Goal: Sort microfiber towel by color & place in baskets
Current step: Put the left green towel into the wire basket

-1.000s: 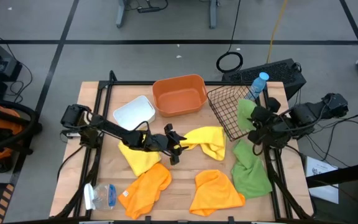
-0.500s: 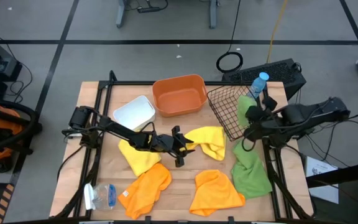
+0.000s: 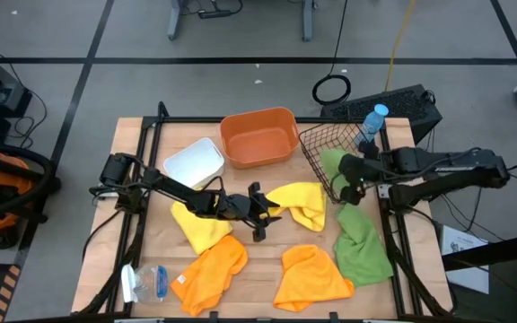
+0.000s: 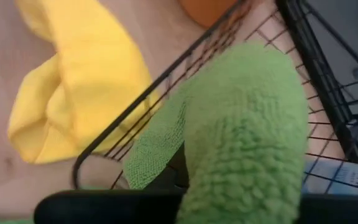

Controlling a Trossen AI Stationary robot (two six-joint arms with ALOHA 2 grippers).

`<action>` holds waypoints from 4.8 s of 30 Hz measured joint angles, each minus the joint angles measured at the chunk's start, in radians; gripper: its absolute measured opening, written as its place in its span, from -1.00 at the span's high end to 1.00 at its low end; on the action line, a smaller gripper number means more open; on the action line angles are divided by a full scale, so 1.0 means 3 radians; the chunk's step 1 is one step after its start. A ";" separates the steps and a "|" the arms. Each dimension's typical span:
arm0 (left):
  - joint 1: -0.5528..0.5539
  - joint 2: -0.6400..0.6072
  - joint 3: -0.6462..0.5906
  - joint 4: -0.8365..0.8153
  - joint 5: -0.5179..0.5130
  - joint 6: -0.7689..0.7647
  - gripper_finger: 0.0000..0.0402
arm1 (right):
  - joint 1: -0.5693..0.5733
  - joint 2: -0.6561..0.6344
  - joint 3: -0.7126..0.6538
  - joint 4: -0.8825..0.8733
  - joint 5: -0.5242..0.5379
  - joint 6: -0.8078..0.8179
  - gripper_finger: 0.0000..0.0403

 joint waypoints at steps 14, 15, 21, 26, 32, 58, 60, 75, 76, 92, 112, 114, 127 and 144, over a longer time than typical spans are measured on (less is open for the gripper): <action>-0.0038 0.0000 -0.0001 -0.0004 0.0107 0.0004 0.04 | -0.0677 -0.0012 -0.0662 0.0742 -0.0680 -0.0186 0.97; -0.0045 0.0000 -0.0001 -0.0005 0.0107 0.0005 0.04 | -0.0709 -0.0013 -0.0646 0.0759 -0.0680 -0.0187 0.96; -0.0045 0.0000 -0.0001 -0.0005 0.0109 0.0006 0.04 | -0.0964 -0.0014 -0.0640 0.0751 -0.0678 -0.0199 0.90; -0.0049 0.0000 0.0000 -0.0005 0.0109 0.0006 0.04 | -0.1061 -0.0014 -0.0640 0.0762 -0.0817 -0.0214 0.90; -0.0052 0.0000 0.0001 -0.0005 0.0109 0.0006 0.04 | -0.1102 -0.0014 -0.0768 0.0838 -0.0933 -0.0132 0.89; -0.0052 -0.0001 0.0005 -0.0008 0.0108 0.0000 0.04 | -0.1341 -0.0014 -0.0414 0.0258 -0.0430 0.0057 -0.07; -0.0052 -0.0001 0.0005 -0.0008 0.0109 0.0003 0.04 | -0.1334 -0.0014 -0.0279 0.0173 -0.0402 0.0012 -0.03; -0.0050 -0.0001 0.0005 -0.0044 0.0108 0.0009 0.04 | -0.1202 -0.0014 -0.0202 0.0242 -0.0963 0.0039 0.85; -0.0050 -0.0001 0.0005 -0.0043 0.0108 0.0010 0.04 | -0.1157 -0.0017 -0.0202 0.0266 -0.0963 0.0069 0.92; -0.0046 -0.0001 0.0006 -0.0111 0.0108 0.0013 0.04 | -0.0295 -0.0008 -0.0023 0.0289 -0.0897 0.0611 0.84; -0.0052 -0.0001 0.0006 -0.0086 0.0108 0.0064 0.04 | -0.0968 0.0217 -0.0709 0.0269 -0.0445 0.0109 0.99; -0.0052 -0.0001 0.0006 -0.0086 0.0108 0.0064 0.04 | -0.1002 0.0217 -0.0711 0.0274 -0.0407 0.0148 0.99; -0.0053 -0.0001 0.0006 -0.0090 0.0107 0.0062 0.04 | -0.1255 0.0480 -0.0839 0.0690 -0.0288 0.0228 1.00; -0.0066 -0.0001 0.0006 -0.0122 0.0107 0.0066 0.04 | -0.1290 0.0396 -0.0520 -0.0004 -0.0250 0.0579 0.83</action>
